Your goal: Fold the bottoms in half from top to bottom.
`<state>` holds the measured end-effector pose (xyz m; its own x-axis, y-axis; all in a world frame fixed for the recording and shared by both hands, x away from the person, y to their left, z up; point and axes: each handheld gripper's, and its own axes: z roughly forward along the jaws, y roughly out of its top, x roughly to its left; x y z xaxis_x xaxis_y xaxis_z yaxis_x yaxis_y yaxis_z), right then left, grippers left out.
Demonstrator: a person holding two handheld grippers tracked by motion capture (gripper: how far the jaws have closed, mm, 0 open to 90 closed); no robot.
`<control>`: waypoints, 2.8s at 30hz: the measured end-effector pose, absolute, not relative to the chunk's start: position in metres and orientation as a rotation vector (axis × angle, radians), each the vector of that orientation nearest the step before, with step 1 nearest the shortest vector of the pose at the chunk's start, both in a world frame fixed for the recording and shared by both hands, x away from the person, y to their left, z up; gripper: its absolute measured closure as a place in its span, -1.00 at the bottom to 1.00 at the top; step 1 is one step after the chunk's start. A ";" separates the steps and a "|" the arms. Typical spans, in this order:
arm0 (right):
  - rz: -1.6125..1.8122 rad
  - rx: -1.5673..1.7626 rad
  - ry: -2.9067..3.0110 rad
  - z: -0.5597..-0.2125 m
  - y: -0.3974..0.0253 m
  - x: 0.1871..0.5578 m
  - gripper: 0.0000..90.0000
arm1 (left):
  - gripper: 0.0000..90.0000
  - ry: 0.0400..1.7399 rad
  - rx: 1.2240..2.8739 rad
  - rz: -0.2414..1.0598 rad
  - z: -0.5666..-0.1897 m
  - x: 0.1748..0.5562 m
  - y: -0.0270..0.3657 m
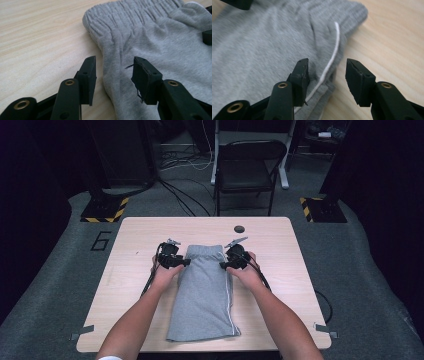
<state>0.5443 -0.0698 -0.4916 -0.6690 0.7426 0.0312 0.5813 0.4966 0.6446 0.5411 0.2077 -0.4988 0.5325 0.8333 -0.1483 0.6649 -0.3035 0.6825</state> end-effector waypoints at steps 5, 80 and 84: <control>0.910 1.140 2.508 -0.500 -0.071 0.546 0.14 | 0.26 1.222 2.071 0.263 -0.506 0.543 0.204; 0.940 1.070 2.575 -0.507 -0.056 0.547 0.55 | 0.69 1.148 2.066 0.252 -0.515 0.534 0.196; 0.942 1.075 2.590 -0.506 -0.055 0.546 0.68 | 0.76 1.160 2.053 0.238 -0.516 0.534 0.197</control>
